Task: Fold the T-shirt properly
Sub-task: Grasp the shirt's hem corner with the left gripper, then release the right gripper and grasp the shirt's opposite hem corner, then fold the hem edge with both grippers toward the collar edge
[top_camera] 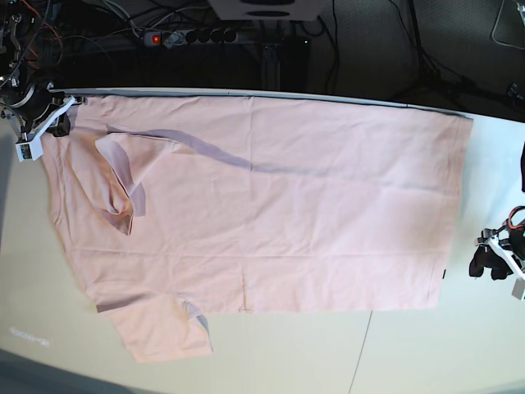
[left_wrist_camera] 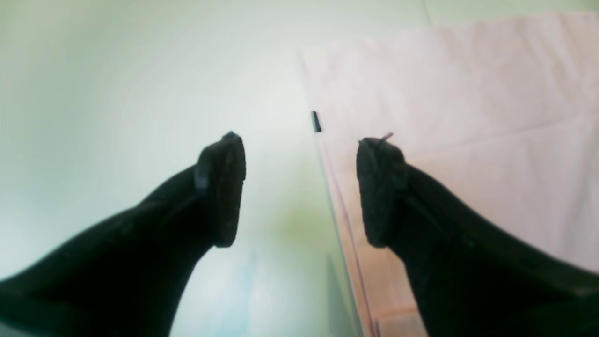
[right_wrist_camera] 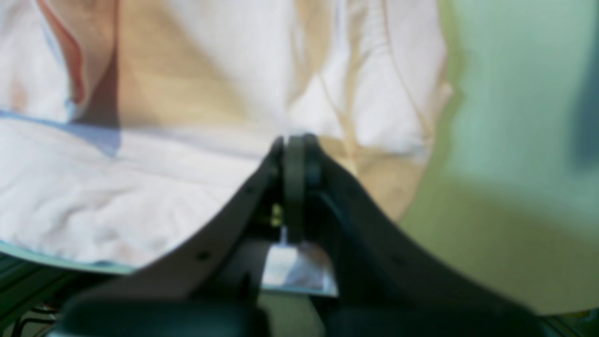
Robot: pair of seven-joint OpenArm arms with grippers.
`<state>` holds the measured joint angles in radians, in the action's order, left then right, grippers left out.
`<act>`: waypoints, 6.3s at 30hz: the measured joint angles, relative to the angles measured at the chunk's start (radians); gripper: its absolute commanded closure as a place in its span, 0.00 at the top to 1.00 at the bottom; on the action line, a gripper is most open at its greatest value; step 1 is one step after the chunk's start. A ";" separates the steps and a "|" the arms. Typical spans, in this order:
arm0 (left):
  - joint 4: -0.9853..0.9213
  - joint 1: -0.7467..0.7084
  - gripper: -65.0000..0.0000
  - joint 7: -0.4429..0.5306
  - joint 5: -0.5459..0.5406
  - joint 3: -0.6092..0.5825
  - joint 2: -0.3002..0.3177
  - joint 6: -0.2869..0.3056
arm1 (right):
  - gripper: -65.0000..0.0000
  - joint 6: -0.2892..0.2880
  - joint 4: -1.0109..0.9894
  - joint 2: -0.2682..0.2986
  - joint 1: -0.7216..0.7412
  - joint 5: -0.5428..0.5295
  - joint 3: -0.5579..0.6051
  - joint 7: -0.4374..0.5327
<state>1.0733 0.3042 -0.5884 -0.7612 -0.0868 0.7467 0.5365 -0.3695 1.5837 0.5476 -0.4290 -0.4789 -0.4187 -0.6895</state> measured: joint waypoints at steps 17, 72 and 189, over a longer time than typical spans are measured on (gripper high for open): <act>-0.741 0.409 0.62 0.062 0.028 -0.082 -0.243 -0.002 | 0.00 0.000 0.000 0.000 0.000 0.000 0.000 0.000; -0.753 0.420 0.00 0.192 0.166 -0.079 -0.340 0.025 | 0.00 -0.005 -0.098 0.039 0.357 -0.133 -0.142 0.021; -0.688 0.522 0.00 -0.293 -0.348 -0.251 -0.172 0.134 | 0.00 -0.079 -0.785 -0.096 0.919 0.085 0.090 0.176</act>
<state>0.3855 0.8265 -0.8814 -1.1088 -0.3374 0.5751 0.6708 -0.4484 0.7986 0.4519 0.4904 -0.3943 -0.3290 -0.5137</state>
